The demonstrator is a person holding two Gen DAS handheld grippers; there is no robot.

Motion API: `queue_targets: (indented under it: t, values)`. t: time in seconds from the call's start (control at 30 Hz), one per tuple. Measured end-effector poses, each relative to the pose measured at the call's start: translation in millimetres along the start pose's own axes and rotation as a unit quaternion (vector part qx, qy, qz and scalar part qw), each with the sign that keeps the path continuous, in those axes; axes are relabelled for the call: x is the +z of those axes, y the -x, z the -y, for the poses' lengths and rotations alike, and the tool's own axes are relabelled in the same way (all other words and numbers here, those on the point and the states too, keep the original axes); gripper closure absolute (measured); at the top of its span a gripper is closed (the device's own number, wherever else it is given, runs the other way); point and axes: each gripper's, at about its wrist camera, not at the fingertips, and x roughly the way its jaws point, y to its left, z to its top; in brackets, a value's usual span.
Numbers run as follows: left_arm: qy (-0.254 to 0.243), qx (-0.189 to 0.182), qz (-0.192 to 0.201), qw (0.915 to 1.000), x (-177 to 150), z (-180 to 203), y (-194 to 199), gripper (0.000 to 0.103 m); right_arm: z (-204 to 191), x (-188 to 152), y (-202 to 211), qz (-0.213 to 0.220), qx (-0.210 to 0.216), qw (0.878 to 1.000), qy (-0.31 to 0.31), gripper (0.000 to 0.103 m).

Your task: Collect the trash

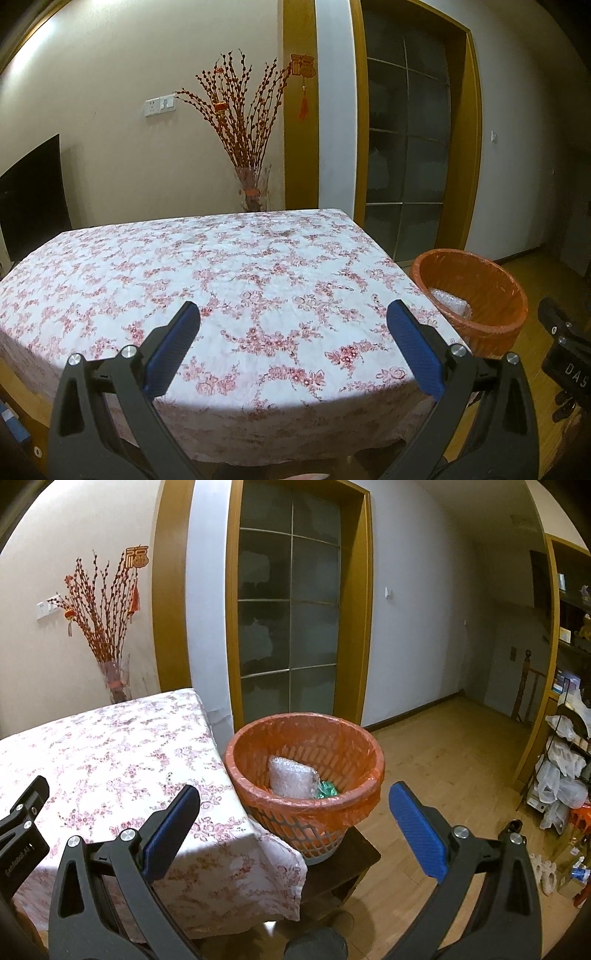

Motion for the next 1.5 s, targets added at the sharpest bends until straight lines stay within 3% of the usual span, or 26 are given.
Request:
queue_targets:
  t: [1.5]
  values:
    - [0.015, 0.004, -0.013, 0.9998, -3.0, -2.4, 4.0, 0.004, 2.6, -12.3, 5.8, -0.015, 0.013, 1.000, 0.013, 0.002]
